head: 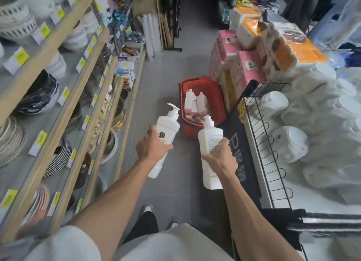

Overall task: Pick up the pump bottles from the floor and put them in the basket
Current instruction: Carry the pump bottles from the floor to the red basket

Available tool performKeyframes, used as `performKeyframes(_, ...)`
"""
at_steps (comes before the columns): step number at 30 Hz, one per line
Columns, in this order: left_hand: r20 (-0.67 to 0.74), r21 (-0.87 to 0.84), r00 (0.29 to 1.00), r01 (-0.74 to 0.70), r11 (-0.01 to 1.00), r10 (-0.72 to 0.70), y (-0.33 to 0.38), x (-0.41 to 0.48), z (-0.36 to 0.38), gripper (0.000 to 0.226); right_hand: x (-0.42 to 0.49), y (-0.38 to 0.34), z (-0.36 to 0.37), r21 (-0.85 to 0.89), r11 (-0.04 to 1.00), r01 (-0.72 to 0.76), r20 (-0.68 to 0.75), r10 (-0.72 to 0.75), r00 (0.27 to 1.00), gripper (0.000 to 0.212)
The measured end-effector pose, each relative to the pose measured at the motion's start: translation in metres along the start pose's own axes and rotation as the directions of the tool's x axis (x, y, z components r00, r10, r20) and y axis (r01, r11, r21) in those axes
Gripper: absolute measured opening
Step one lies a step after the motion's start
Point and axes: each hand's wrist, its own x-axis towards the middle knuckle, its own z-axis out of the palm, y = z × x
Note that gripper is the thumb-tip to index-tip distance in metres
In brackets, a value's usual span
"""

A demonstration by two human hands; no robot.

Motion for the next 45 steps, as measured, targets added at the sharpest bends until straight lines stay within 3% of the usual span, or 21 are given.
performKeyframes(22,0.091,0.024,0.985,-0.148,0.989,0.146,0.031,0.262,-0.04,0.074,0.167,-0.152,0.045,0.077,0.98,-0.186,-0.078,0.192,0.978,0.08)
performKeyframes(45,0.204,0.095,0.941,-0.293,0.951,0.269,0.182,0.441,0.003,0.07,0.364,-0.176,0.004,0.169,0.942,-0.29,-0.114,0.311,0.944,0.074)
